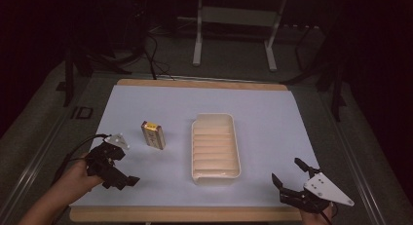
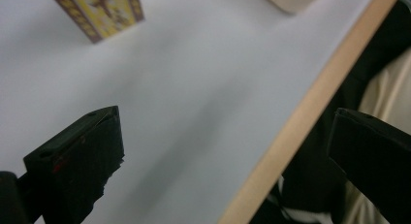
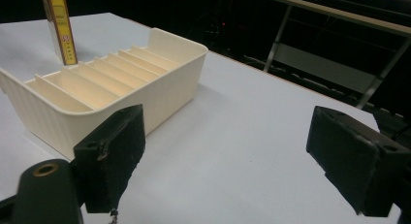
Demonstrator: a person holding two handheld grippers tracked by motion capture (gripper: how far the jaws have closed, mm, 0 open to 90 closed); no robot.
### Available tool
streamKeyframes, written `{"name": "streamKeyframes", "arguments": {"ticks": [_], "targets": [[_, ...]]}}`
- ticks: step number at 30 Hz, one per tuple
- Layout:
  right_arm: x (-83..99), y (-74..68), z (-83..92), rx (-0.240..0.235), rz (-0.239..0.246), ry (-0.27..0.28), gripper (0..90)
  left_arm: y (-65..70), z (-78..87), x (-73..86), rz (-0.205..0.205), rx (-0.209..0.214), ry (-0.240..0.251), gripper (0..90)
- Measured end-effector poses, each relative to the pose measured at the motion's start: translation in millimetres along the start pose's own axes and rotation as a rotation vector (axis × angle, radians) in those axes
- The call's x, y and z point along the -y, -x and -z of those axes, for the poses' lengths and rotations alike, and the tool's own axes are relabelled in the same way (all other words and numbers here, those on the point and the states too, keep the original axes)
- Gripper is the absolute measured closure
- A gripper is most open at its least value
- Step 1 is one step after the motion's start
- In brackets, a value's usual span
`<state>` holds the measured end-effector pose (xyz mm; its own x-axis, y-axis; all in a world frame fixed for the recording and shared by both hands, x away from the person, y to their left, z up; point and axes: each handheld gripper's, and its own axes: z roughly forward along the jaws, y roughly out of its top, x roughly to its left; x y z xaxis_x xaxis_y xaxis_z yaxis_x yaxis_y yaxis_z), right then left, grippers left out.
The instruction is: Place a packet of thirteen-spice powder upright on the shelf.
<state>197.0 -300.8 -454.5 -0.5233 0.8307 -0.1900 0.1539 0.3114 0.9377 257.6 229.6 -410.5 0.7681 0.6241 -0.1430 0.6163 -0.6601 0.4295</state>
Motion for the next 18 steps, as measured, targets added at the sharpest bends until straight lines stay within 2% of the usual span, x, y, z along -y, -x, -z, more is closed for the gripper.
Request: {"name": "streamKeyframes", "arguments": {"ticks": [1, 2, 6, 7, 8, 9, 10, 12, 13, 15, 16, 17, 18], "targets": [[0.0, 0.0, 0.0, 0.0, 0.0, 0.0, 14.0, 0.0, 0.0, 0.0, 0.0, 0.0, 0.0, 0.0], [0.1, -0.2, -0.4, -0.001, 0.001, -0.003, 14.0, -1.4, -2.1, -1.1, -0.021, 0.011, -0.029, 0.0], [0.1, -0.3, -0.4, -0.003, 0.003, -0.003, 14.0, -6.6, -3.5, -2.5, -0.032, 0.031, -0.058, 0.0], [0.1, -0.2, -0.5, -0.004, 0.004, -0.003, 14.0, -9.8, -3.8, -3.2, -0.048, 0.05, -0.065, 0.0], [0.1, -0.2, -0.5, -0.004, 0.004, -0.003, 14.0, -9.8, -3.8, -3.2, -0.048, 0.05, -0.065, 0.0], [0.2, -0.4, -0.6, -0.004, 0.001, -0.006, 14.0, -10.3, -4.3, -4.2, -0.069, 0.065, -0.075, 0.0], [0.2, -0.4, -0.6, -0.004, 0.001, -0.006, 14.0, -10.3, -4.3, -4.2, -0.069, 0.065, -0.075, 0.0], [0.3, -0.5, -0.9, -0.005, 0.002, -0.008, 13.9, -9.1, -4.9, -6.6, -0.089, 0.065, -0.105, 0.0], [0.2, -0.5, -0.9, -0.005, 0.002, -0.008, 14.0, -4.9, -5.7, -9.4, -0.135, 0.062, -0.126, 0.0], [0.4, -0.6, -1.3, -0.007, 0.002, -0.009, 14.0, -3.7, -6.3, -11.0, -0.151, 0.065, -0.141, 0.0], [0.4, -0.7, -1.6, -0.008, 0.002, -0.009, 13.9, -1.0, -7.4, -14.1, -0.202, 0.071, -0.161, 0.0], [0.4, -0.8, -1.7, -0.009, 0.005, -0.01, 14.0, -0.3, -7.9, -15.9, -0.226, 0.077, -0.169, 0.0], [0.4, -0.8, -1.7, -0.009, 0.005, -0.01, 14.0, -0.3, -7.9, -15.9, -0.226, 0.077, -0.169, 0.0]]}}
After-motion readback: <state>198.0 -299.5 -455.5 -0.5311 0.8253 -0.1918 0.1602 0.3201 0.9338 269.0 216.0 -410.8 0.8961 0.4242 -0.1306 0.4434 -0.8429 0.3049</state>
